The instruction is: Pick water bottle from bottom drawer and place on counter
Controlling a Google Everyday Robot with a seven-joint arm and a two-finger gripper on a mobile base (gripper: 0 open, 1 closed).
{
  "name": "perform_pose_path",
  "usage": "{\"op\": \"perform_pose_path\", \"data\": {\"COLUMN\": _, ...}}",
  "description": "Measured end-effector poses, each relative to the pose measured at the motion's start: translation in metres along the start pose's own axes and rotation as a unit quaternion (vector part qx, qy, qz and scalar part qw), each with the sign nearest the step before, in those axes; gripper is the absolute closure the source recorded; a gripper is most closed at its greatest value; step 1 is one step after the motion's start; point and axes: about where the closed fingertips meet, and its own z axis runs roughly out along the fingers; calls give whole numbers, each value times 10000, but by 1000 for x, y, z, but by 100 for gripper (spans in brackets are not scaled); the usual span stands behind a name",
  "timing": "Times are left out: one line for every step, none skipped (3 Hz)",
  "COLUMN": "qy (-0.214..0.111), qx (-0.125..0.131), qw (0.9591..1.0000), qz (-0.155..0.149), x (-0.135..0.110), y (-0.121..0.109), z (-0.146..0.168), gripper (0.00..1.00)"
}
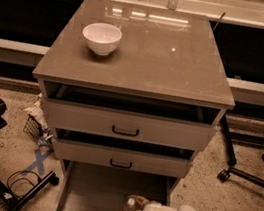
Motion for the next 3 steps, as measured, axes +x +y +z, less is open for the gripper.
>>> {"op": "perform_pose_path", "data": {"qy": -9, "qx": -33, "qw": 10000, "qz": 26, "x": 3, "y": -1, "z": 10, "gripper": 72}}
{"op": "perform_pose_path", "data": {"qy": -4, "qx": 9, "qw": 9998, "qz": 210, "x": -6, "y": 2, "z": 5, "gripper": 95}}
{"op": "perform_pose_path", "data": {"qy": -86, "qx": -160, "qw": 9979, "qz": 629, "x": -35, "y": 21, "z": -19, "gripper": 100}}
